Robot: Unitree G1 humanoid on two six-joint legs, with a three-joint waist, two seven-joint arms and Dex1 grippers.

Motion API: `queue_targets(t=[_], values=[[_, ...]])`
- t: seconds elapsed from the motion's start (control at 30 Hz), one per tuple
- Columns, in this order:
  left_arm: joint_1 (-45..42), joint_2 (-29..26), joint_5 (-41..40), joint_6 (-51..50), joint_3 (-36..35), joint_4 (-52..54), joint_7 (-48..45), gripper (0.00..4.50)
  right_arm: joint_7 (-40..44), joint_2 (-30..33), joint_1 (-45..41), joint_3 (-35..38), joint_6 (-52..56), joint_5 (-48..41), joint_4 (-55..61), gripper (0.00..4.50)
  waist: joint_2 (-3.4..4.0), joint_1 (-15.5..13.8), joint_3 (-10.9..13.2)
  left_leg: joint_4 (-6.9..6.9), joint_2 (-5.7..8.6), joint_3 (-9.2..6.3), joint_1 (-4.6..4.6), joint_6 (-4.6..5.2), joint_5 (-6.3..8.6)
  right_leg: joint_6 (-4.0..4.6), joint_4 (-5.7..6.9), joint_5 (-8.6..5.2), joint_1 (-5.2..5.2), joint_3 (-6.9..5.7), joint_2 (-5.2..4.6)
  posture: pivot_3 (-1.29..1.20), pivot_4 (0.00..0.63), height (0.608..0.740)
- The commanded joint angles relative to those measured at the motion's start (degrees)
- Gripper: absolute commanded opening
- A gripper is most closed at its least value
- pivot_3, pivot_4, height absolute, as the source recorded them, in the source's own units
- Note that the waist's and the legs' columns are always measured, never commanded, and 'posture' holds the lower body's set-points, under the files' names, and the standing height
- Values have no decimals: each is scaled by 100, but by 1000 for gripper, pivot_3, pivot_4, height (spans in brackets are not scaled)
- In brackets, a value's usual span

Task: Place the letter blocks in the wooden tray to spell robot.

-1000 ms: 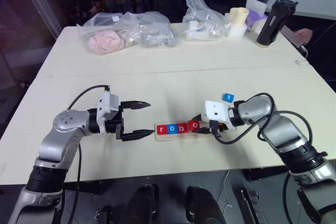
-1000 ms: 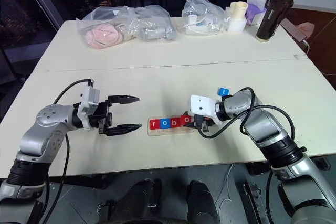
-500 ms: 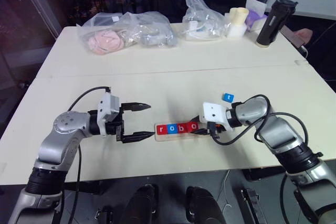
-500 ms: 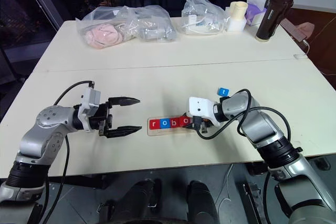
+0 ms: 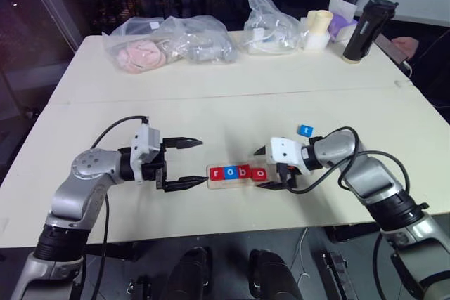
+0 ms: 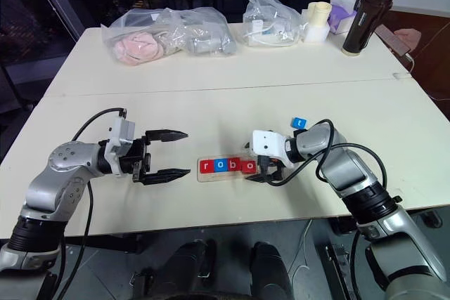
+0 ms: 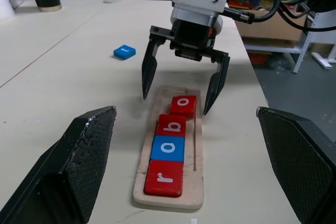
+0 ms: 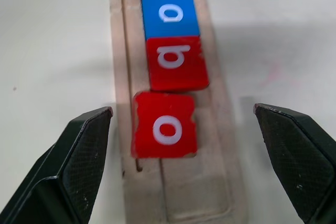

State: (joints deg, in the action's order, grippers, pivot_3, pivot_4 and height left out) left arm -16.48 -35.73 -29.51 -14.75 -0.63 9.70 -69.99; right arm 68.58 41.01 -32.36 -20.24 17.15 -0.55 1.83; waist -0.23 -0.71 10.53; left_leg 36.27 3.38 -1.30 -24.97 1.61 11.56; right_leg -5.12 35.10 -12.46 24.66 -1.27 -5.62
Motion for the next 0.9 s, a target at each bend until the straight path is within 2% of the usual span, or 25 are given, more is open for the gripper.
queue_targets(t=[0.03,0.47,0.77,0.9], values=[[-45,1,-77,33,-9,148,12,4500,-38,-15,-150,122,-102,9,-41,4421,0,-2,0,0,0,0,0,0,0,0,0,0,0,0,0,0,150,738],[-75,40,-86,6,29,162,42,4500,-134,-163,-531,109,-507,198,-709,4421,0,4,0,0,0,0,0,-2,-2,1,2,1,1,-1,3,0,150,738],[-130,59,-73,29,40,89,24,4500,270,227,-303,346,-139,-118,27,4421,0,-2,0,2,0,0,0,-2,-2,1,2,1,0,-1,2,0,150,738],[-159,69,-65,38,52,62,17,4500,141,287,-408,459,-188,-82,-86,4421,0,1,0,2,0,0,0,-2,-2,1,2,1,0,-1,2,0,150,738]])
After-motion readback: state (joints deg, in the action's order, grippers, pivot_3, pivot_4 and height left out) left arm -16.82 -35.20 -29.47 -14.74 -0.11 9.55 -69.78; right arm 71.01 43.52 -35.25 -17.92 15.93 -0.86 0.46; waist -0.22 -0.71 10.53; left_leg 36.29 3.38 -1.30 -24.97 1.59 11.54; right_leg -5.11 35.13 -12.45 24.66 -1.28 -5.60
